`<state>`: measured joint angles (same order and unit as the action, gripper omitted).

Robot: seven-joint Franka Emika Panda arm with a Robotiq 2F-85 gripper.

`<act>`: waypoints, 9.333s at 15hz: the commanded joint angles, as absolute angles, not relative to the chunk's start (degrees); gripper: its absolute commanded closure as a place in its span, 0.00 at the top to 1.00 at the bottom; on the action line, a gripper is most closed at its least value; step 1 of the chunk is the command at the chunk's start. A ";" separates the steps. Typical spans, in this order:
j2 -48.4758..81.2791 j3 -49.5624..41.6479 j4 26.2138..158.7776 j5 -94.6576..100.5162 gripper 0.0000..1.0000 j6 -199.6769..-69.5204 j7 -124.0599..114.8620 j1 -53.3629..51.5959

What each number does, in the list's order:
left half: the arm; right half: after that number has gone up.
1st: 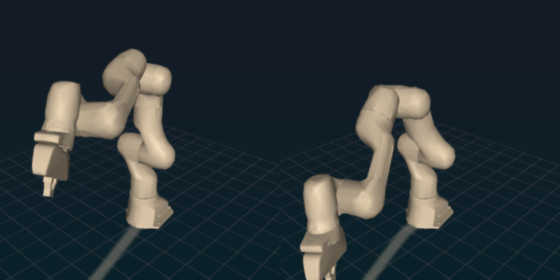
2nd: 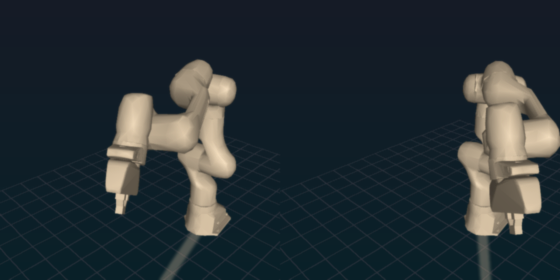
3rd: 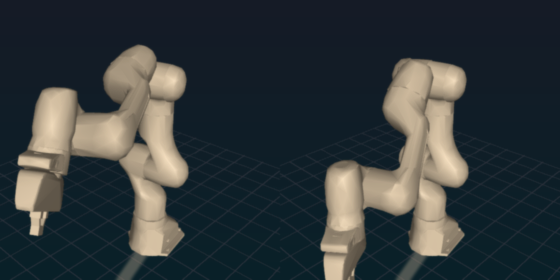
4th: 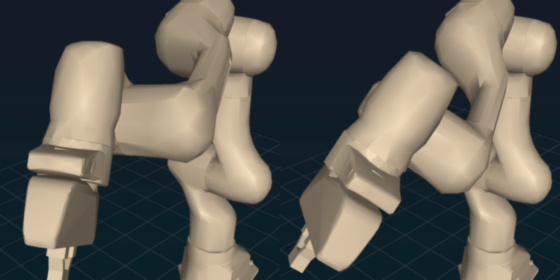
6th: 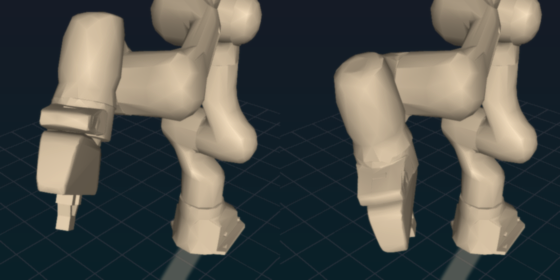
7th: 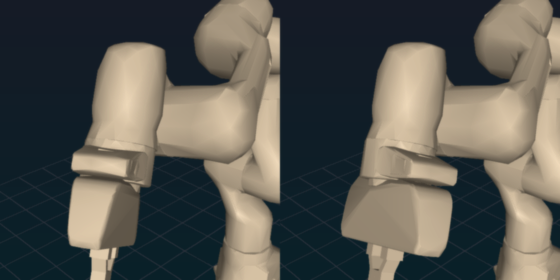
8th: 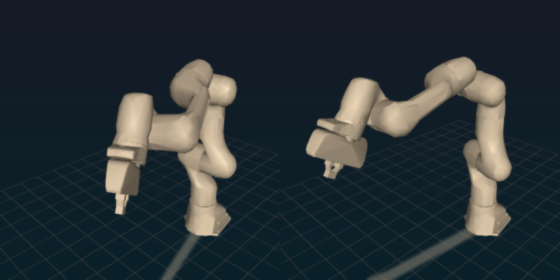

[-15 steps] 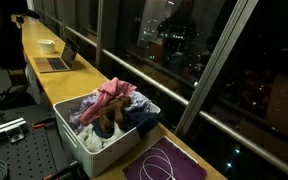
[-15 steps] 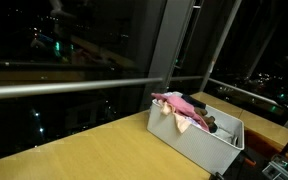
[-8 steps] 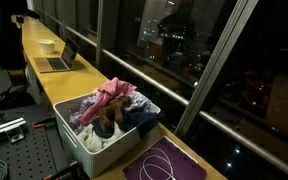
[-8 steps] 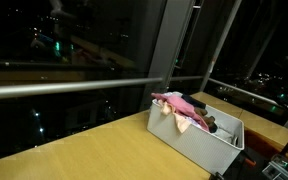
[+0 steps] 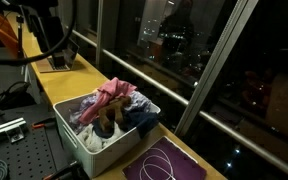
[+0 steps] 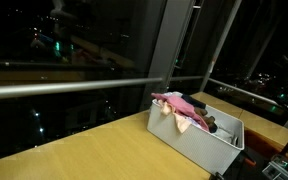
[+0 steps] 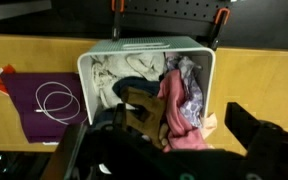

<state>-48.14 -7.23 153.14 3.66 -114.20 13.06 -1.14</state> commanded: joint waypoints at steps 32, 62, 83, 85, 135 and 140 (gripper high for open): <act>28.11 5.10 122.81 0.48 1.00 -154.47 13.53 2.74; -25.09 2.20 125.32 -6.06 0.08 -133.10 27.95 -6.92; -1.36 24.62 84.77 9.81 0.08 -111.91 10.87 -18.60; -1.73 22.93 91.14 7.17 0.08 -114.43 11.14 -18.06; -9.58 -1.29 137.28 -13.21 1.00 -135.69 42.25 1.56; -6.00 -8.20 140.72 -13.09 1.00 -140.51 53.01 3.84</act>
